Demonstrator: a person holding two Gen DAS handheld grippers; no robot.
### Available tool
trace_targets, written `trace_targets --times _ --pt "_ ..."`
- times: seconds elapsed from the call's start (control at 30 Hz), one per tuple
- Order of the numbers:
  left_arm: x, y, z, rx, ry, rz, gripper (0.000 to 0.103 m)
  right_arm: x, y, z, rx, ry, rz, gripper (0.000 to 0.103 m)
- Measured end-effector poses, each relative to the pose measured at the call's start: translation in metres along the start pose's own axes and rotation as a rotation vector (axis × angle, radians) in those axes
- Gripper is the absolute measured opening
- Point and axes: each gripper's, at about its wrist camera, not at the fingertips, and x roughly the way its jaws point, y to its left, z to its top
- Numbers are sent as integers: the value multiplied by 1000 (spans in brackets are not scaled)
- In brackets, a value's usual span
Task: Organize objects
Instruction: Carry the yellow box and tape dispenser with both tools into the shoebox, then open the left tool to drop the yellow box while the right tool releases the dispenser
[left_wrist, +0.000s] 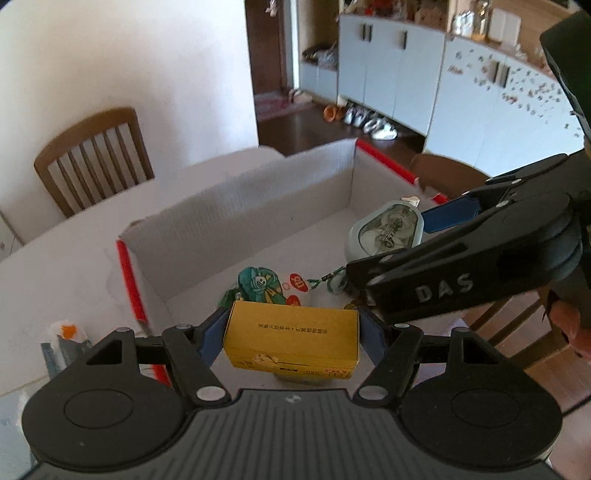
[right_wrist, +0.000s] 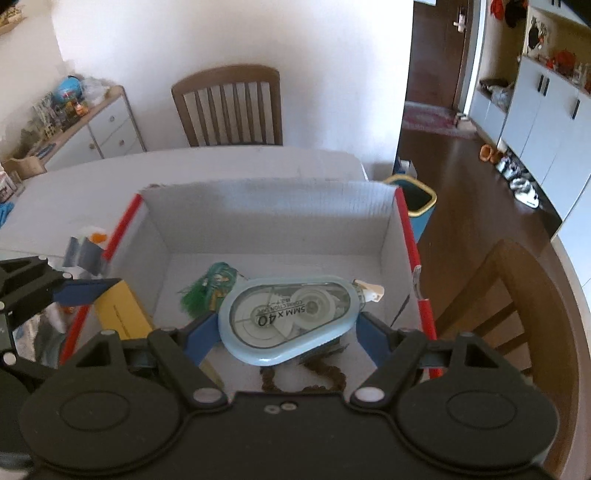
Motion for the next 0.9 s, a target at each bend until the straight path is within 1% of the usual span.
trace_targets --times 0.17,0.33,0.43,0.53,0.73,0.9 --pt "26 -5 7 7 72 23 73 28 -3 6 14 70 -5 80" --pt "46 -8 11 17 136 31 73 51 -3 6 28 161 -11 80" --pt "56 -9 12 12 175 28 73 61 -3 4 36 193 -20 80" --pt "63 -8 12 2 211 17 73 67 -5 1 48 215 -16 80" --pt "77 0 5 -34 287 15 73 70 -8 -3 66 224 -7 80" --pt "80 3 0 -56 307 1 72 73 -11 -7 83 238 2 80"
